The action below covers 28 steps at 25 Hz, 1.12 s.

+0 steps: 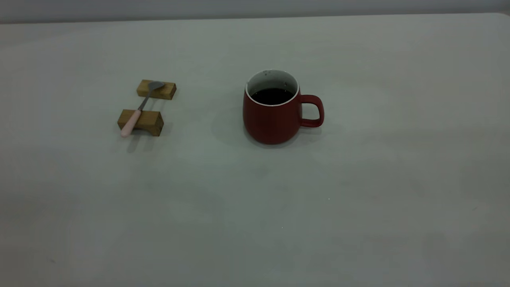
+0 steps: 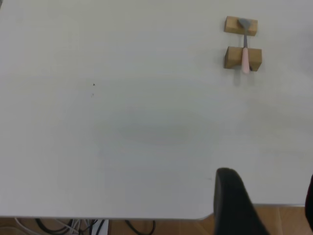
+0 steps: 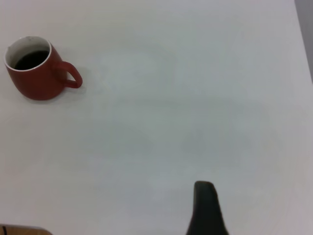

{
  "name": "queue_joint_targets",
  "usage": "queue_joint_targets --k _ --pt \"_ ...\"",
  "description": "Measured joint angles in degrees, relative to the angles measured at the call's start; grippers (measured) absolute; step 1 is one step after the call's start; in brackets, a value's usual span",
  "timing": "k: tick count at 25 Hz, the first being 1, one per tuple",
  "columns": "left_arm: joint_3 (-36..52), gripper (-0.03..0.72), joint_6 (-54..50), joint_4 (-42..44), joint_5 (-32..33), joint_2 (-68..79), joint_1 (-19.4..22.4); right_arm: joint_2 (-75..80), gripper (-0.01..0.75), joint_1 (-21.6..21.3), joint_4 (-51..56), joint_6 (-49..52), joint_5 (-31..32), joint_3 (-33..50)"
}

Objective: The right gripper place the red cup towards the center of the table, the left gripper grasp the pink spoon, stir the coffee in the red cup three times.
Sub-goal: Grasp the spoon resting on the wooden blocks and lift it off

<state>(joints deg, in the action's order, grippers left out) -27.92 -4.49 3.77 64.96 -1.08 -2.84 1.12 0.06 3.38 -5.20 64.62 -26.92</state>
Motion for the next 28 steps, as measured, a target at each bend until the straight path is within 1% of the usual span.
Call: queue_joint_targets --k 28 --pt "0.0 0.432 -1.0 0.7 0.0 0.0 0.0 0.0 0.588 -0.1 0.0 0.0 0.0 0.0"
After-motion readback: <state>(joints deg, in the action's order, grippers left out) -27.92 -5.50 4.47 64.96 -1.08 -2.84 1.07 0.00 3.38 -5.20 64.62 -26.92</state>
